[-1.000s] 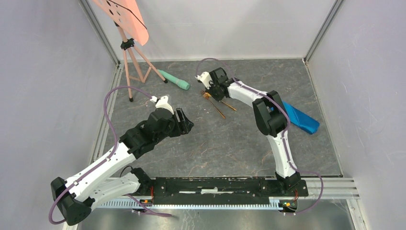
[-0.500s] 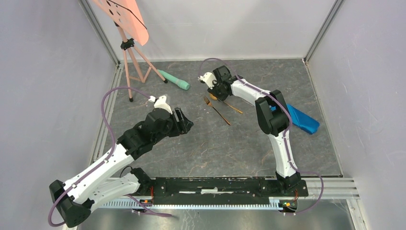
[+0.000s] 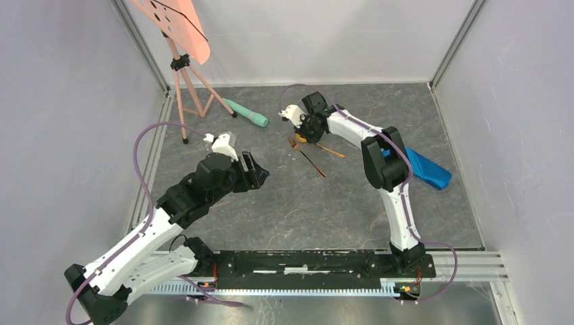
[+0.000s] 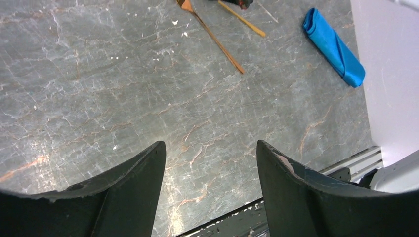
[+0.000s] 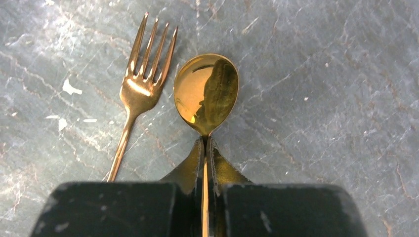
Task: Fold the napkin into a case and place the utensils inside
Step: Pick up the spoon from the center of the board, then pick up the spoon from the folded napkin.
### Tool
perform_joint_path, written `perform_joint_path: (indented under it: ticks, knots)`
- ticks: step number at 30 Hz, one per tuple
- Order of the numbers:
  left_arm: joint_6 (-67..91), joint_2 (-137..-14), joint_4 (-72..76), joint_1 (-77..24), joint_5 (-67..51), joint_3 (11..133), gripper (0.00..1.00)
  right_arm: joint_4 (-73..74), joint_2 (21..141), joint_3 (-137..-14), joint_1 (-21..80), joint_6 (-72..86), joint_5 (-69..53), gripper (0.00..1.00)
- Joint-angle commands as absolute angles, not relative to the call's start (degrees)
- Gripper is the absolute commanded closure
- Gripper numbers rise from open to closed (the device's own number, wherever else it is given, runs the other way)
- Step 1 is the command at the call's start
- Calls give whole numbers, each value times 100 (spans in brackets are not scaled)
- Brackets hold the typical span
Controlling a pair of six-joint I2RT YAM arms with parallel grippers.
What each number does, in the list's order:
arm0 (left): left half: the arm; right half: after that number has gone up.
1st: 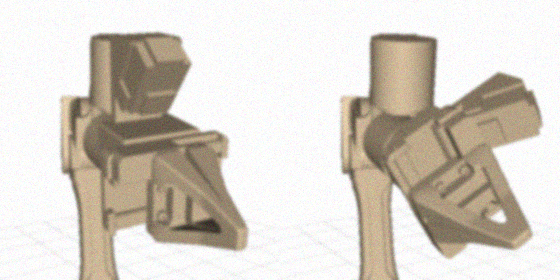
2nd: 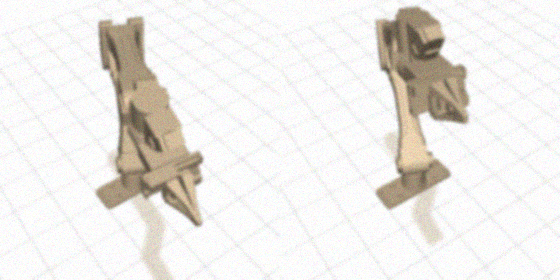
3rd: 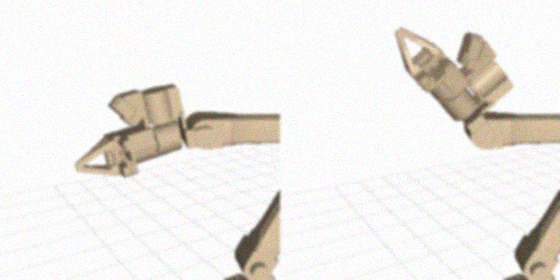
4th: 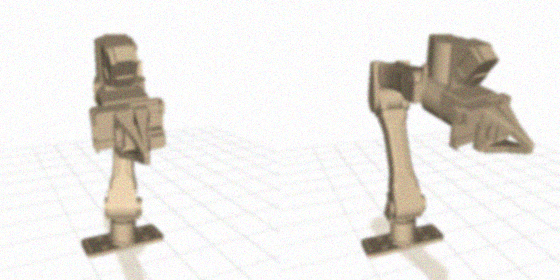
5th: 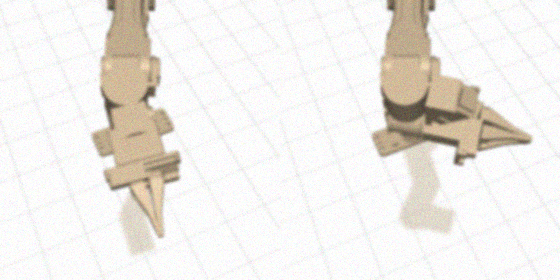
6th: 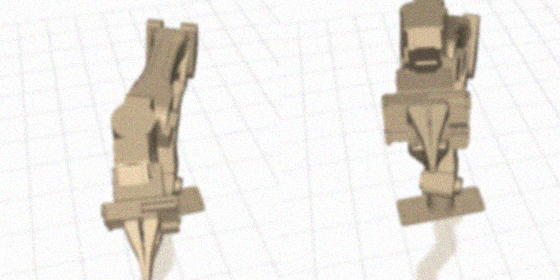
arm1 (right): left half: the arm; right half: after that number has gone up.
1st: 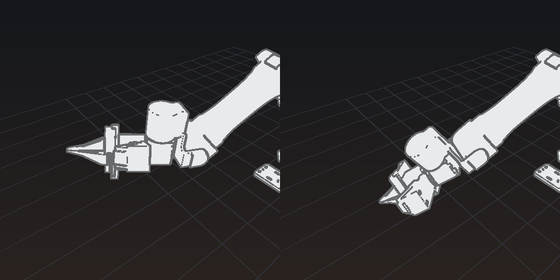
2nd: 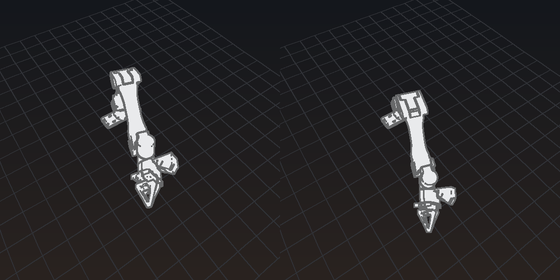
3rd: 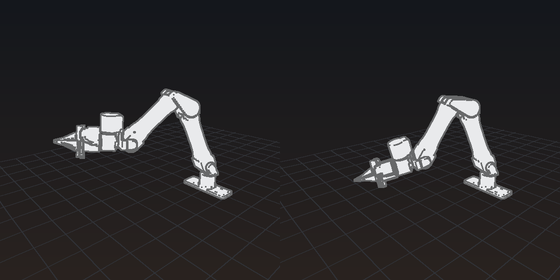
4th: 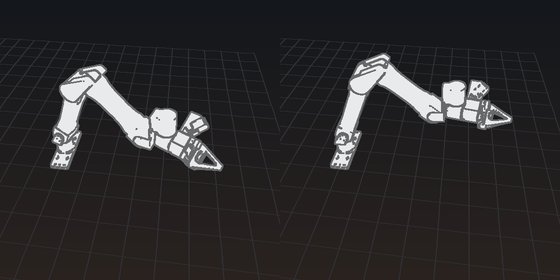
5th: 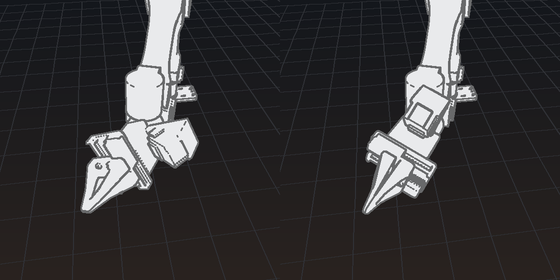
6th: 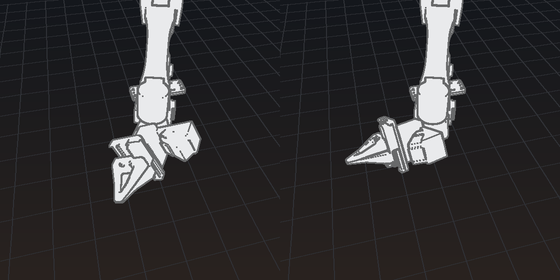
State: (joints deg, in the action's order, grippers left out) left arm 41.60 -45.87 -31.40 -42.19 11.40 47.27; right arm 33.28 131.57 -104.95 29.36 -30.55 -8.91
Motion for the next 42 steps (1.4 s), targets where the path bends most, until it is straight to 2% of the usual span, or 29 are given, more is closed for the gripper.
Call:
perform_joint_path:
  ticks: [1, 10, 18, 31, 42]
  knots:
    - [3499, -4514, -3269, -4197, 1026, 5311, 25, 3632, 12709, -10023, 2860, -3042, -1076, 100]
    - [2924, -4672, -3303, -4193, 674, 5747, 25, 3772, 10987, -9320, 2228, -3504, -1731, 100]
    - [2481, -4823, -3183, -4340, 791, 5705, 23, 3415, 9548, -7665, 866, -4302, -2388, 100]
    - [2042, -4861, -3032, -4701, 1518, 5467, 22, 3803, 10115, -7705, -342, -5536, -3318, 99]
    - [1924, -5017, -3092, -4729, 1820, 5423, 22, 4044, 10739, -8157, -619, -6032, -3400, 100]
